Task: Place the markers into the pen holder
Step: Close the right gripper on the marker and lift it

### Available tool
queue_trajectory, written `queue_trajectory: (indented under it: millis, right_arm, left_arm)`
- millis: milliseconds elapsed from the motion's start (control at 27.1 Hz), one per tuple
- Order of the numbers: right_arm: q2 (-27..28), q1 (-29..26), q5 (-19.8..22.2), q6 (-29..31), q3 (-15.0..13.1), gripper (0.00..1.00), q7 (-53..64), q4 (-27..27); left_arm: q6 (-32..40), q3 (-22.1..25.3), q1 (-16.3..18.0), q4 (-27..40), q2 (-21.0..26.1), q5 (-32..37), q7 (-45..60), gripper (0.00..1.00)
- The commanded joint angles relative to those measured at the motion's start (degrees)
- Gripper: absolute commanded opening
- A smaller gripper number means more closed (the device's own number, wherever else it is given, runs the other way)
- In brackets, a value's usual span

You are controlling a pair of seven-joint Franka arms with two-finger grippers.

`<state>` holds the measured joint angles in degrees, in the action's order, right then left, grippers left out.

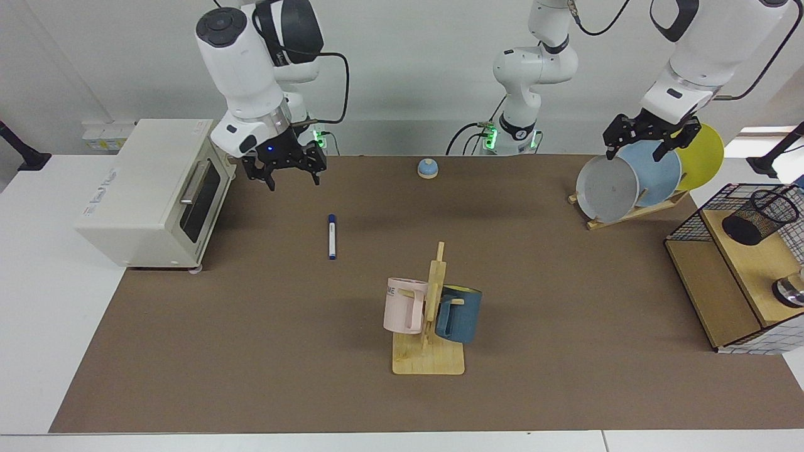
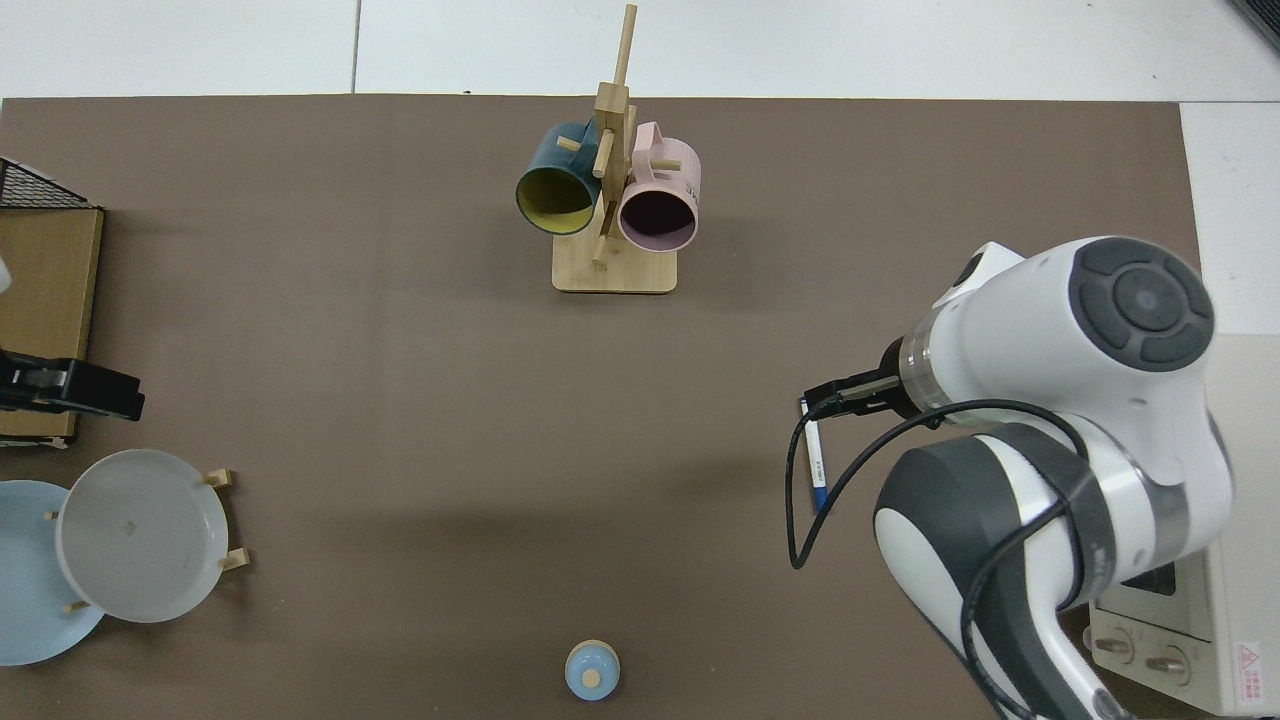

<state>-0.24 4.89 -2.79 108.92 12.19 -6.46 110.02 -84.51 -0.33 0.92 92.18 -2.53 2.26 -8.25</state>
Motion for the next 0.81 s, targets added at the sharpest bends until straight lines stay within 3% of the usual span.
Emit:
queue_trajectory:
  millis: [0,406,590,775]
  right_arm:
    - [0.68,-0.49,1.03,6.12,-0.15,1.0,1.37,5.54]
    - [4.72,-0.32,3.32,11.58,-0.23,1.0,-2.85,8.89]
    - [4.9,-0.23,3.58,19.3,-0.15,0.99,-6.89,13.9]
    - [6.39,-0.23,3.67,22.82,-0.15,0.99,-8.56,16.36]
  left_arm:
    - [-0.13,0.24,-0.39,2.56,-2.04,0.55,-0.54,1.0]
    - [-0.13,0.24,-0.13,2.91,-2.39,0.47,-0.45,1.0]
    - [-0.31,0.24,-0.13,3.35,-2.56,0.47,-0.54,1.0]
    - [-0.31,0.24,-0.04,3.35,-2.74,0.47,-0.45,1.0]
